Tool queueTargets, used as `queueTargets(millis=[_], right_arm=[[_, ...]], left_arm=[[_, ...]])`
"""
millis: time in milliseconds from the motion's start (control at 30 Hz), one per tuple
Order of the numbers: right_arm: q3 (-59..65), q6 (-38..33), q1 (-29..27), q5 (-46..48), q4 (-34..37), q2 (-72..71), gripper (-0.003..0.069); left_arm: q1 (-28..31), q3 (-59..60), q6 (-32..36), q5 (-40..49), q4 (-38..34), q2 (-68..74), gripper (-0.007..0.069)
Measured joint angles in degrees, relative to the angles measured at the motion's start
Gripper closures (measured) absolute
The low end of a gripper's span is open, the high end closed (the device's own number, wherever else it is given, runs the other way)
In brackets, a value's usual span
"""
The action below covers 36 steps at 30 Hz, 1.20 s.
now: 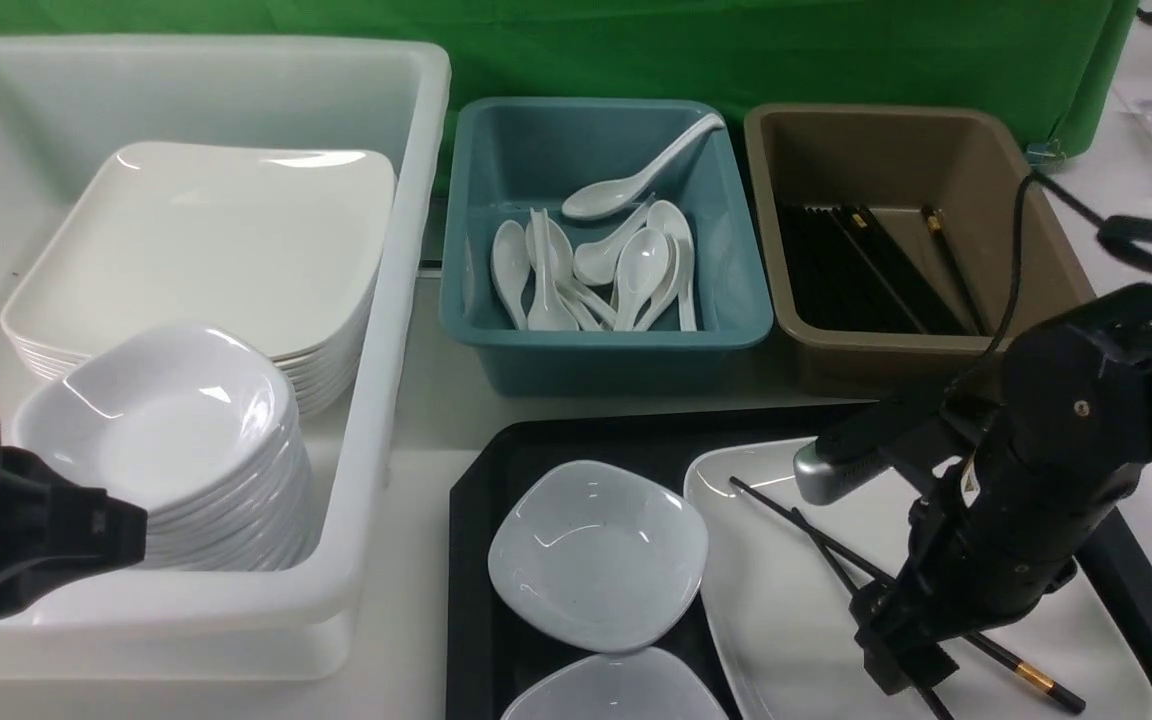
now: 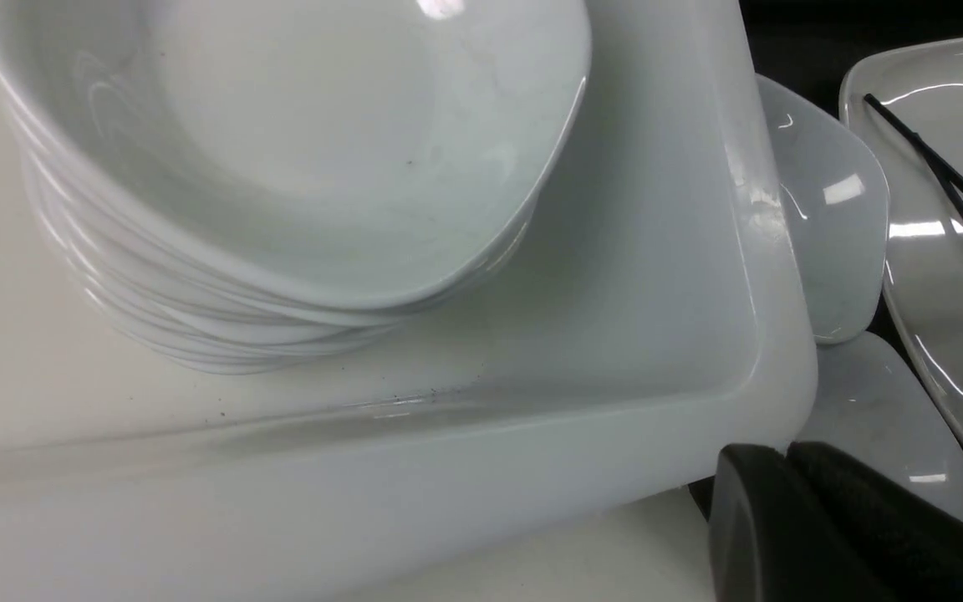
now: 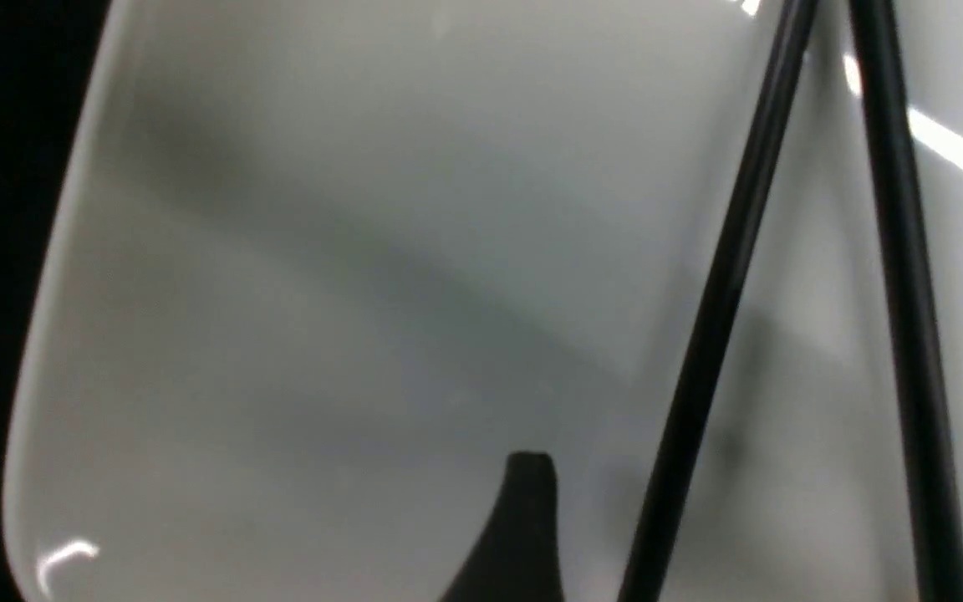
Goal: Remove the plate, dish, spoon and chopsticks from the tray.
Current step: Use the right arm to grab a pair of chopsticks from the plate
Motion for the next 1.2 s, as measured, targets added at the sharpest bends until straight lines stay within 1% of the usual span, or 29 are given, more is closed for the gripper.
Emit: queueTargets(millis=[67, 133, 200, 233, 267, 333, 367, 400, 433, 500, 533, 567, 667, 800, 867, 933, 967, 1067, 1100, 1133, 1167, 1200], right_arm=[[0.00, 0.00, 0.00, -0.25, 0.00, 1.56, -0.0023], [-0.06, 0.06, 0.00, -0.37, -0.24, 1.96, 0.0000], [-0.06, 0.16, 0.00, -0.37, -0.50, 2.08, 0.0072], [-0.06, 0.21, 0.00, -0.37, -0.63, 2.13, 0.0123], [-0.06, 0.21, 0.00, -0.37, -0.63, 2.13, 0.0149], [-0.06, 0.21, 0.00, -0.37, -0.75, 2.15, 0.0240], [-0.06, 0.21, 0.00, -0.32, -0.76, 2.15, 0.0301], [-0.06, 0.22, 0.00, -0.32, -0.76, 2.15, 0.0341], [-0.06, 0.27, 0.00, -0.32, -0.76, 2.15, 0.0355], [-0.01, 0.27, 0.00, 0.07, -0.12, 2.75, 0.0542], [-0.01, 0.27, 0.00, 0.13, -0.06, 2.90, 0.0575], [-0.01, 0.40, 0.00, 0.13, -0.05, 2.89, 0.0589], [-0.01, 0.75, 0.00, 0.13, 0.00, 2.89, 0.0589], [-0.01, 1.57, 0.00, 0.13, 0.02, 2.89, 0.0556], [-0.01, 1.71, 0.00, 0.07, 0.02, 2.89, 0.0478], [-0.11, 1.89, 0.00, 0.13, 0.02, 2.89, 0.0434], [-0.63, 2.22, 0.00, 0.13, 0.02, 2.89, 0.0372], [-1.90, 2.54, 0.00, -0.11, -0.20, 2.89, 0.0260], [-2.10, 2.60, 0.00, -0.24, -0.37, 2.89, 0.0253], [-2.56, 2.60, 0.00, -0.57, -0.94, 2.89, 0.0211], [-2.96, 2.73, 0.00, -1.03, -1.93, 2.89, 0.0183], [-3.39, 3.22, 0.00, -1.96, -3.98, 2.89, 0.0136]], left_arm=[[0.00, 0.00, 0.00, 0.13, 0.00, 0.00, 0.0616], [0.00, 0.00, 0.00, 0.13, -0.05, 0.00, 0.0616], [0.00, 0.00, 0.00, 0.13, -0.22, 0.00, 0.0616], [0.00, 0.00, 0.00, 0.20, -0.22, 0.00, 0.0616], [0.00, 0.00, 0.00, 0.25, -0.22, 0.00, 0.0616], [0.00, 0.00, 0.00, 0.27, -0.22, 0.00, 0.0616], [0.00, 0.00, 0.00, 0.31, -0.22, 0.00, 0.0616], [0.00, 0.00, 0.00, 0.31, -0.22, 0.00, 0.0616], [0.00, 0.00, 0.00, 0.31, -0.22, 0.00, 0.0616], [0.00, 0.00, 0.00, 0.31, -0.27, 0.00, 0.0616], [0.00, 0.00, 0.00, 0.31, -0.27, 0.00, 0.0616], [0.00, 0.00, 0.00, 0.31, -0.27, 0.00, 0.0616], [0.00, 0.00, 0.00, 0.31, -0.27, 0.00, 0.0616], [0.00, 0.00, 0.00, 0.31, -0.27, 0.00, 0.0616], [0.00, 0.00, 0.00, 0.31, -0.27, 0.00, 0.0616], [0.00, 0.00, 0.00, 0.31, -0.27, 0.00, 0.0616], [0.00, 0.00, 0.00, 0.31, -0.27, 0.00, 0.0616], [0.00, 0.00, 0.00, 0.31, -0.27, 0.00, 0.0616], [0.00, 0.00, 0.00, 0.31, -0.27, 0.00, 0.0616], [0.00, 0.00, 0.00, 0.31, -0.27, 0.00, 0.0616], [0.00, 0.00, 0.00, 0.31, -0.27, 0.00, 0.0616], [0.00, 0.00, 0.00, 0.31, -0.27, 0.00, 0.0616]])
